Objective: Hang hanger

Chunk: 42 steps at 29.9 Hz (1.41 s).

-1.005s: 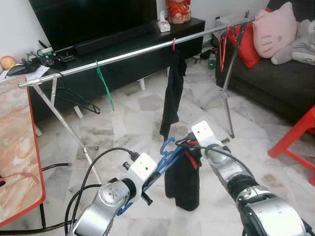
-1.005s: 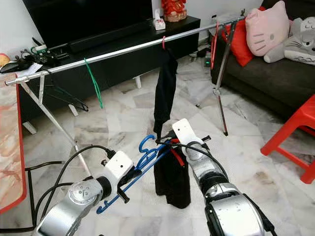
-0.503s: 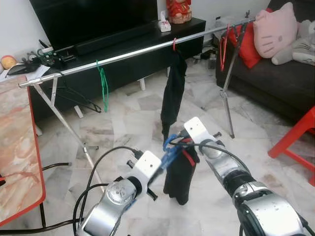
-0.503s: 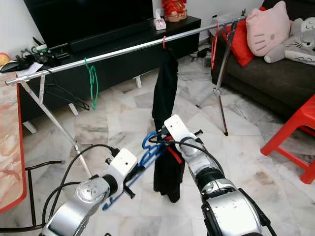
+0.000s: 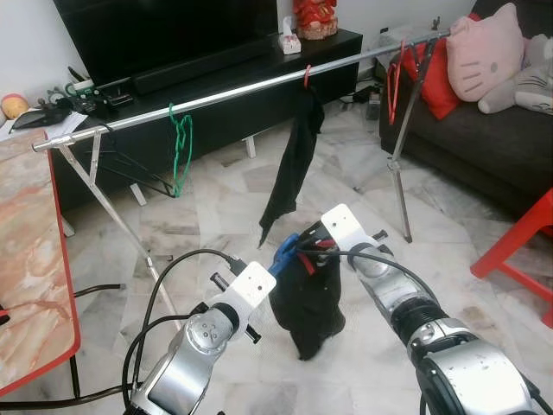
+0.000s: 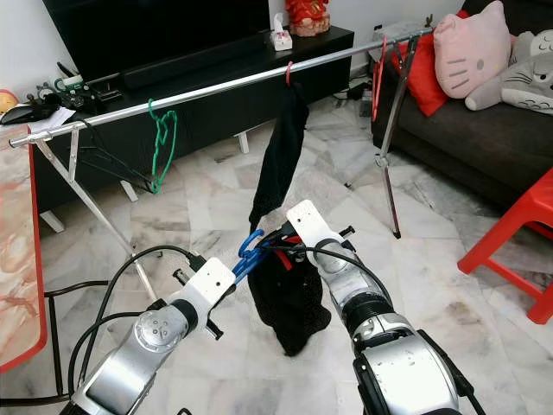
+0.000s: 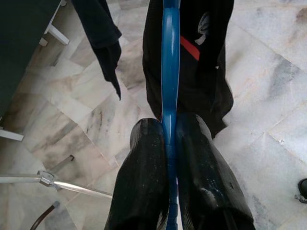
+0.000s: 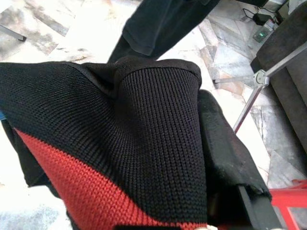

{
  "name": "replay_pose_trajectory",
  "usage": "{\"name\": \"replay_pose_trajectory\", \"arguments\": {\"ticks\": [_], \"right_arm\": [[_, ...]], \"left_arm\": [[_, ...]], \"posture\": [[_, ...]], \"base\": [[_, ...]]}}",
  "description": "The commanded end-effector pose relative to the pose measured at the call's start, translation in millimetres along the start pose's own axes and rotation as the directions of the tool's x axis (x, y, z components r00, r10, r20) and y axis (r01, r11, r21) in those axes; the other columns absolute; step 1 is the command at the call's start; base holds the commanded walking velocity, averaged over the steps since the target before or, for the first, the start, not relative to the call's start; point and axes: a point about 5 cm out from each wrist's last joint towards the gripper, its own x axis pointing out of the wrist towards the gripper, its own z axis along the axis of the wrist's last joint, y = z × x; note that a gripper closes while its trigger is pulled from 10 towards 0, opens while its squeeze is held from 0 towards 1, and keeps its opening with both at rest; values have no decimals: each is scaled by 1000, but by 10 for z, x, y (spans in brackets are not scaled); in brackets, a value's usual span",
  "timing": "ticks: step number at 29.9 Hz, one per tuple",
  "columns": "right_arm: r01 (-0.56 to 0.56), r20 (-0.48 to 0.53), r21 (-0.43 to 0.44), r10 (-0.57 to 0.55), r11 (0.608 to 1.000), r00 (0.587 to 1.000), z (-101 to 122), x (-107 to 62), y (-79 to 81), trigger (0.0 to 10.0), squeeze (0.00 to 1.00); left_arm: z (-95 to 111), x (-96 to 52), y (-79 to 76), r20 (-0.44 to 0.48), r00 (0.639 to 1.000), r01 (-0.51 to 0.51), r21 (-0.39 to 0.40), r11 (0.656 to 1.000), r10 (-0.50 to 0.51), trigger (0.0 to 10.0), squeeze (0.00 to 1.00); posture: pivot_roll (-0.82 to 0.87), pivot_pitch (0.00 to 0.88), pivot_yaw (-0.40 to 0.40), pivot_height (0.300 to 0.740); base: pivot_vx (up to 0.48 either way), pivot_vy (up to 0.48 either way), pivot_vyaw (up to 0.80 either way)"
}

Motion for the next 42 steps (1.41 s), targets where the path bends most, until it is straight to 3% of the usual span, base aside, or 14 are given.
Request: {"name": "replay_pose_trajectory", "arguments": {"ticks": [1,5,10,18,24,28,33,42], "right_arm": [[0,35,-7,0,1000,999,119,7,-14,10000,0],[-60,93,-19,62,998,994,209,5,72,10000,0],[-76,116,-33,80,997,990,278,3,101,10000,0],[-76,122,-43,81,996,989,324,-1,123,10000,0],[-116,163,-52,123,992,979,393,-23,192,10000,0],[-108,163,-46,114,993,980,408,-27,179,10000,0],[-94,137,-37,98,995,986,359,-29,166,10000,0],[-108,102,-34,111,994,989,255,-48,253,10000,0]], "left_arm": [[-14,9,24,-6,1000,-13,-3,1000,13,10000,0],[89,2,-133,81,991,112,-115,987,-103,10000,0],[106,-8,-215,101,980,181,-127,975,-169,10000,0],[47,67,-83,37,998,45,-119,992,-41,10000,0],[-9,90,-186,-13,992,125,-64,990,-126,10000,0],[-32,105,-208,-34,992,119,-42,992,-121,10000,0],[-86,136,-140,-94,995,42,1,999,-41,10000,0],[-7,146,74,-45,991,-124,-32,992,123,10000,0]], "posture": [[-104,0,60,740],[-107,0,63,740],[-108,0,62,740],[-111,0,62,740],[-116,0,65,740],[-116,0,65,740],[-116,0,65,740],[-116,0,61,740]], "base": [[0,0,0],[0,0,0],[0,0,0],[0,0,0],[0,0,0],[0,0,0],[0,0,0],[0,0,0]]}}
